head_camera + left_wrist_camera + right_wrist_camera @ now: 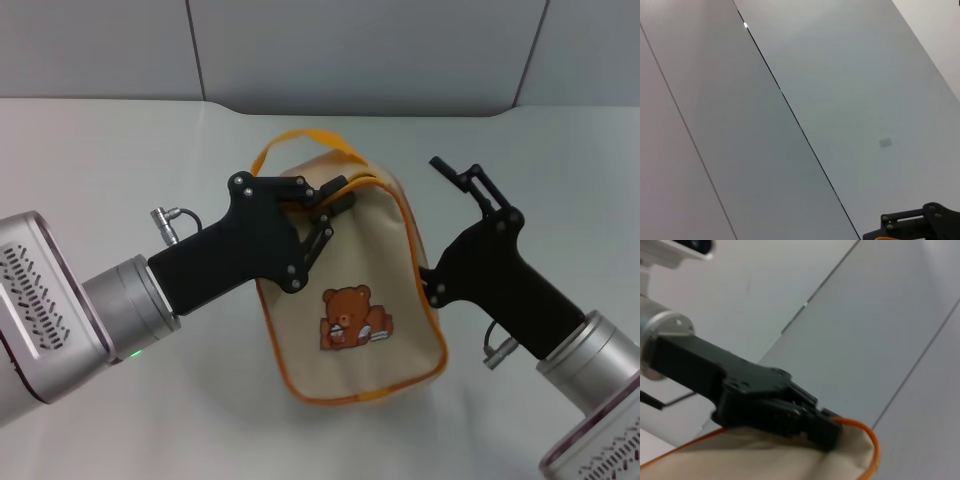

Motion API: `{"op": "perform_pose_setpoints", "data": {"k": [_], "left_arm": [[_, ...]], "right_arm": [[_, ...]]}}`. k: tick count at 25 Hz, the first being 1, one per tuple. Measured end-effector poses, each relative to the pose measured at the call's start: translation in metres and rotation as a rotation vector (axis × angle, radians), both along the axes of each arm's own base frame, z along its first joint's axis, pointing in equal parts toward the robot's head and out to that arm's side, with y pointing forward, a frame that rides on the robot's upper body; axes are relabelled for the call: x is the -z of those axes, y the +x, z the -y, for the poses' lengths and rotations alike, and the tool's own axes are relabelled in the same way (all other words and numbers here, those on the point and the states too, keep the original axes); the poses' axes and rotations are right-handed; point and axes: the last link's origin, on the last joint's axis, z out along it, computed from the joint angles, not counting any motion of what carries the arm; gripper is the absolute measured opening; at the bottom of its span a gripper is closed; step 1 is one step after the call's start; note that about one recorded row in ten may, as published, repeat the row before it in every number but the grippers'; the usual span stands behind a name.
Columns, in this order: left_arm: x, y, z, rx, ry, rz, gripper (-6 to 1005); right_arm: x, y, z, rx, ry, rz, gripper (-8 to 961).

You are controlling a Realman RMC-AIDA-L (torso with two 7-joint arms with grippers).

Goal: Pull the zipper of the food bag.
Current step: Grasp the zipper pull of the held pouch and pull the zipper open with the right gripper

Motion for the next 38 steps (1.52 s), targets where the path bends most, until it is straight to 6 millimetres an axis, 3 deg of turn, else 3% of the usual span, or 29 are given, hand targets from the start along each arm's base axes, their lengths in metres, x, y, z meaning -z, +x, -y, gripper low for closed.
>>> {"op": "perform_pose_setpoints", "data": {"k": [19,29,32,38], "left_arm": [[0.0026,0.0005,0.0010,0.007,-0.012,-0.011,61],[0.0026,0.0005,0.0014,0.008,-0.013,-0.011,61],[0.0025,-0.0002,0.0017,0.005,-0.013,-0.010,61],[0.0017,0.0001,0.0017,0.005,-0.010,-0.004,61]], "right_arm": [[0.0017,-0.0086,-0.0012,0.008,-0.007,-0.051,726],[0.0039,-0.0092,0.0019,0.004,-0.015,-0.049,252],[0.0039,-0.0087,0.0023,0.003,-0.015,-0.046,30],[0.0036,-0.0056,0.0058,0.010,0.012,-0.031,13]]}}
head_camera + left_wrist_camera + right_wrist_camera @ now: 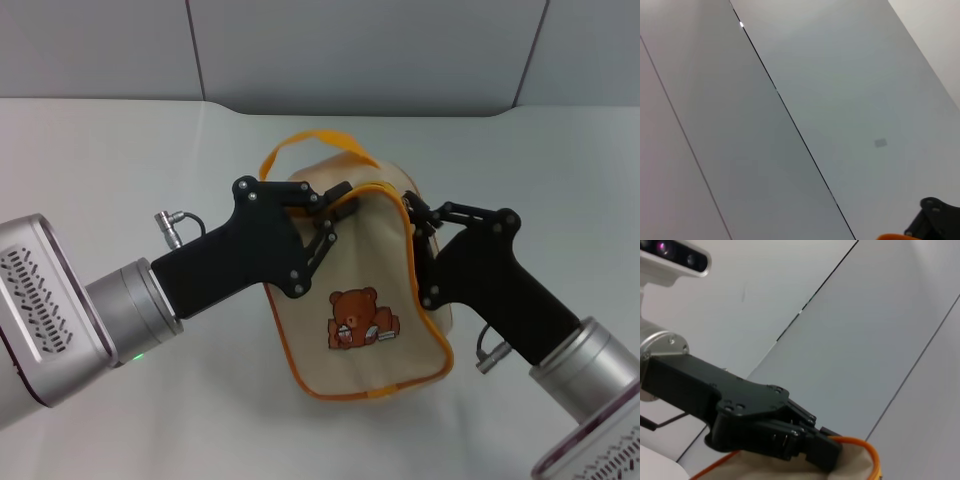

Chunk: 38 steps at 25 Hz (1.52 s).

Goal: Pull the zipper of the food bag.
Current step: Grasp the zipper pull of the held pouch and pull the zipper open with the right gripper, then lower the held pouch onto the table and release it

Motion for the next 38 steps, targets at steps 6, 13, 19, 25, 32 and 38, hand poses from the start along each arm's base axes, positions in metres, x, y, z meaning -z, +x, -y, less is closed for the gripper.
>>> {"op": "perform_pose_setpoints", "data": {"k": [6,13,19,25,32,38], "left_arm": [[-0.001,0.000,-0.001,-0.005,-0.001,0.005,61],[-0.002,-0.001,-0.003,-0.011,0.007,-0.001,61],[0.001,-0.005,0.000,-0.041,0.003,-0.001,60],[0.014,-0.014,0.010,-0.199,-0.019,0.068,60],[0.028,-0.022,0.021,-0.379,-0.090,0.142,60],[0.025,-0.028,0.032,-0.421,-0.111,0.202,105]], "right_arm": [[0.000,0.027,0.026,0.106,0.012,0.012,1],[-0.004,0.076,0.063,0.284,0.013,0.086,18],[-0.011,0.076,0.071,0.278,0.044,0.044,34],[-0.032,0.074,0.070,0.289,0.028,-0.172,49],[-0.060,0.093,0.040,0.358,-0.273,-0.395,338],[-0.079,0.089,0.022,0.340,-0.514,-0.425,457]]}}
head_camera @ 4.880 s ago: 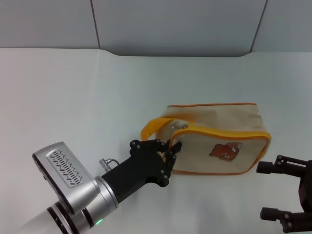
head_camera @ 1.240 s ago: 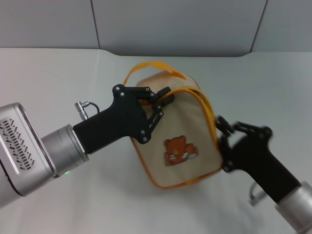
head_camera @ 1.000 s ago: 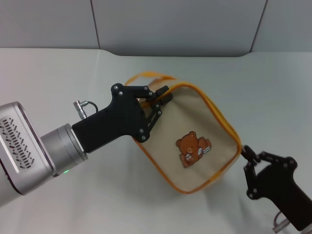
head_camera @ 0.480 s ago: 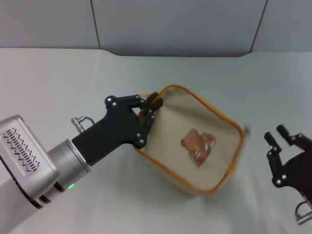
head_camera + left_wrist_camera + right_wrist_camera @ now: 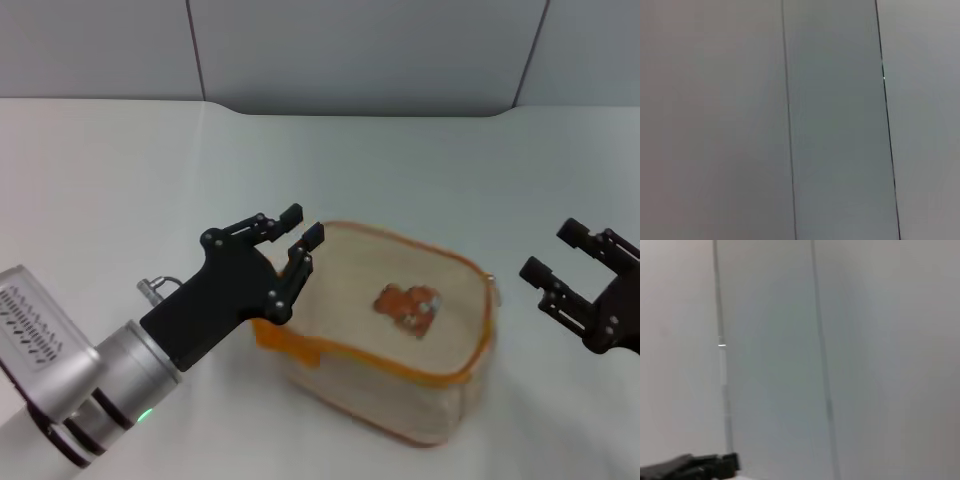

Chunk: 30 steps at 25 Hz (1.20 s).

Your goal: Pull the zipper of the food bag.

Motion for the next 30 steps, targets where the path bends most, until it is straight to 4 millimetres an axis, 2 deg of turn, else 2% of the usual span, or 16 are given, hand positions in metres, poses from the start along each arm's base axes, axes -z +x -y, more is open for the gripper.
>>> {"op": "perform_pose_setpoints", "data": {"k": [3,6,7,11,12,13,16,22,30], "left_arm": [[-0.004,-0.001,0.002,-0.002,-0.006,0.029,170],[-0.010,-0.003,0.002,0.018,-0.035,0.041,372],[-0.012,-0.003,0.003,0.038,-0.064,0.042,399],[-0.028,-0.006,0.008,0.159,-0.268,0.014,505],[-0.028,-0.006,0.008,0.159,-0.268,0.014,532],[-0.040,-0.012,0.016,0.251,-0.425,-0.025,558],[-0.056,-0.019,0.022,0.295,-0.538,-0.031,638],[-0.057,-0.029,0.027,0.247,-0.554,-0.071,813],[-0.051,-0.028,0.027,0.247,-0.553,-0.090,822]], "right_arm": [[-0.008,-0.004,-0.005,-0.032,-0.070,-0.011,542],[-0.014,-0.008,-0.007,-0.071,-0.128,-0.006,679],[-0.016,-0.009,-0.007,-0.085,-0.159,-0.002,724],[-0.020,-0.016,-0.004,-0.173,-0.346,0.057,811],[-0.021,-0.017,-0.002,-0.199,-0.390,0.072,833],[-0.022,-0.019,-0.001,-0.223,-0.427,0.085,855],[-0.025,-0.025,-0.001,-0.272,-0.494,0.106,851],[-0.023,-0.036,-0.009,-0.312,-0.548,0.115,849],[-0.017,-0.041,-0.011,-0.325,-0.577,0.126,849]]}}
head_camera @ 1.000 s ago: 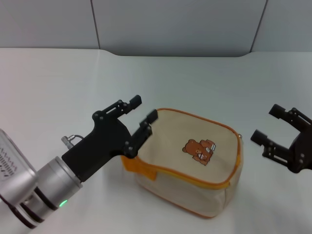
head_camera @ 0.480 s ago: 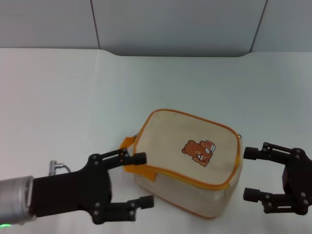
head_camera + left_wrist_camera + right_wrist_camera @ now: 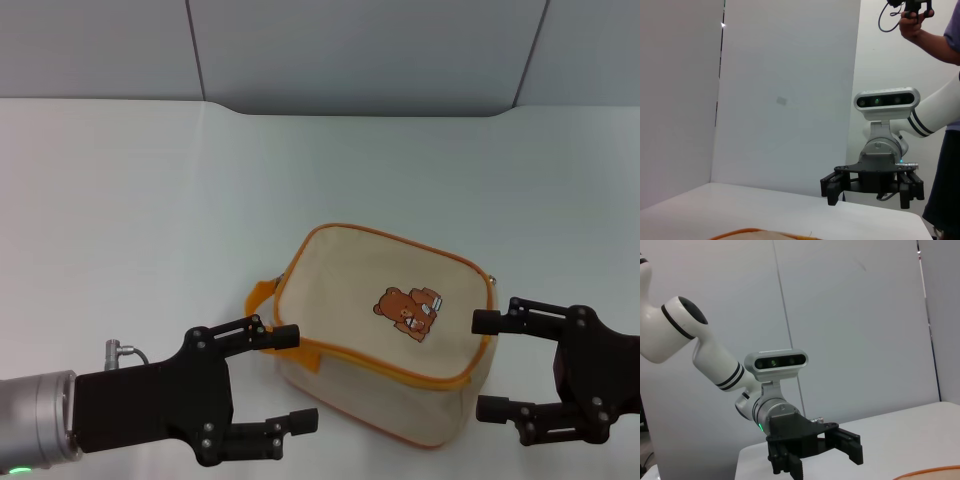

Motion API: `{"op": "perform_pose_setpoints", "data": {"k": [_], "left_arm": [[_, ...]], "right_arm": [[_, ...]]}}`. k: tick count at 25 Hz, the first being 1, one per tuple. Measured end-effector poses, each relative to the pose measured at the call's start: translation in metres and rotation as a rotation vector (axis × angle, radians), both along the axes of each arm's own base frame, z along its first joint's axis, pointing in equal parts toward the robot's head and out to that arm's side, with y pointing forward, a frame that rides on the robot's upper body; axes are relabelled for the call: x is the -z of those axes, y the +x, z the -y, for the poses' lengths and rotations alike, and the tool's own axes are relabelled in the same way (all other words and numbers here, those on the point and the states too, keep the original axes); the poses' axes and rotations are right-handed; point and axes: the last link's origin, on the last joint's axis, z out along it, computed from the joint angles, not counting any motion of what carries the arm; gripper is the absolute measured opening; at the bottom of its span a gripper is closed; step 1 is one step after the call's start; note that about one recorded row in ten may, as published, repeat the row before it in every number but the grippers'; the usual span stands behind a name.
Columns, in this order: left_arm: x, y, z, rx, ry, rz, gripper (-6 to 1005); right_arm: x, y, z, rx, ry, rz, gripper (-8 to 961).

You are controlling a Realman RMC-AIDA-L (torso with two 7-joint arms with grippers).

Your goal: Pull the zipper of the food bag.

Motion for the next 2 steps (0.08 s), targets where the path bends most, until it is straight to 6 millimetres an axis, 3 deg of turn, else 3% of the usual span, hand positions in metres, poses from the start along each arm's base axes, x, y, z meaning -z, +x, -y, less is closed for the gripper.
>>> {"op": "perform_pose_setpoints", "data": {"k": [2], "left_arm": [[0.0004,0.0004,-0.0001,0.002,0.001,0.000,822]], "right_arm": [[0.0000,0.0005,0.0005,0.003,0.001,-0.001,849]]}}
